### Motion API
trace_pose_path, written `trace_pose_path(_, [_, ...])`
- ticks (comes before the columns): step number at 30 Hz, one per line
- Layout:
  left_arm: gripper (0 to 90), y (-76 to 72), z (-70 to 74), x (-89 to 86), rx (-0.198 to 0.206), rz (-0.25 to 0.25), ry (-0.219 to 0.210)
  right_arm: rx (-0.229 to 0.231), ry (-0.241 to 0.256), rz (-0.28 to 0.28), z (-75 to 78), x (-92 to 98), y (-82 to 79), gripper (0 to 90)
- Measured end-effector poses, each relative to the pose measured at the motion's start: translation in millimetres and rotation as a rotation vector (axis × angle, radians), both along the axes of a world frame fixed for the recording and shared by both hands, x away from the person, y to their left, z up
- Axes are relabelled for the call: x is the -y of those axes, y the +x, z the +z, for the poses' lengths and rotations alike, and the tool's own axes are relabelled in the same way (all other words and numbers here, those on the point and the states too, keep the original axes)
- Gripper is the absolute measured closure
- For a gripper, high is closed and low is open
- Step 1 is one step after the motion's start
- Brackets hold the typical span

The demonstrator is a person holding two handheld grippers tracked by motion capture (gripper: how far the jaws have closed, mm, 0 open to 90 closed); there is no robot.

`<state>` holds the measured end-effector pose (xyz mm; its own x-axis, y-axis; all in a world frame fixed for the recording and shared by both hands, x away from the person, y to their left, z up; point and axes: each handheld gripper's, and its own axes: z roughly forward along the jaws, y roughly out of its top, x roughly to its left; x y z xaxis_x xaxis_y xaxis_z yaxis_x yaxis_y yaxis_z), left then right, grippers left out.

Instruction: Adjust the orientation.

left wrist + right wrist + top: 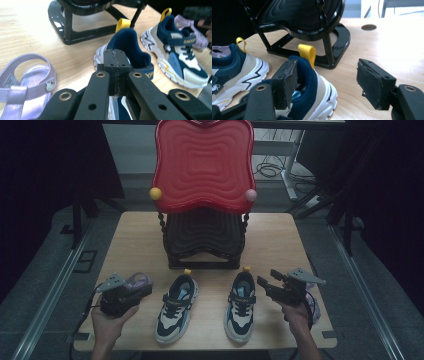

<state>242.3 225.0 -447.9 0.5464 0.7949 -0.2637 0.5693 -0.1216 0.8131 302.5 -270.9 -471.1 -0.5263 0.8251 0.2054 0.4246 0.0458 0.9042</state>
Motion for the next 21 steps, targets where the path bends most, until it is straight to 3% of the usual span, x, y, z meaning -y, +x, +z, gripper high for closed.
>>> trace_pose_path(7, [90.0,-19.7,-4.9,-5.9,-0.004,0.016,0.148,0.035,-0.056,0.036,8.2,-20.0,-5.8,32.9])
trace_pose_path(9, [90.0,-21.6,-11.7,-14.6,-0.039,0.018,0.121,0.042,-0.065,0.042,9.6,-23.7,-4.3,32.6])
trace_pose_path(13, [90.0,-23.6,-25.2,-27.3,-0.084,0.056,0.122,0.056,-0.090,0.081,16.2,-39.2,6.8,32.6])
trace_pose_path(17, [90.0,-25.1,-30.0,-30.1,-0.096,0.068,0.120,0.071,-0.099,0.102,20.5,-50.0,17.8,33.2])
trace_pose_path(21, [90.0,-25.2,-31.6,-30.6,-0.106,0.077,0.147,0.045,-0.103,0.117,15.4,-52.1,16.6,33.3])
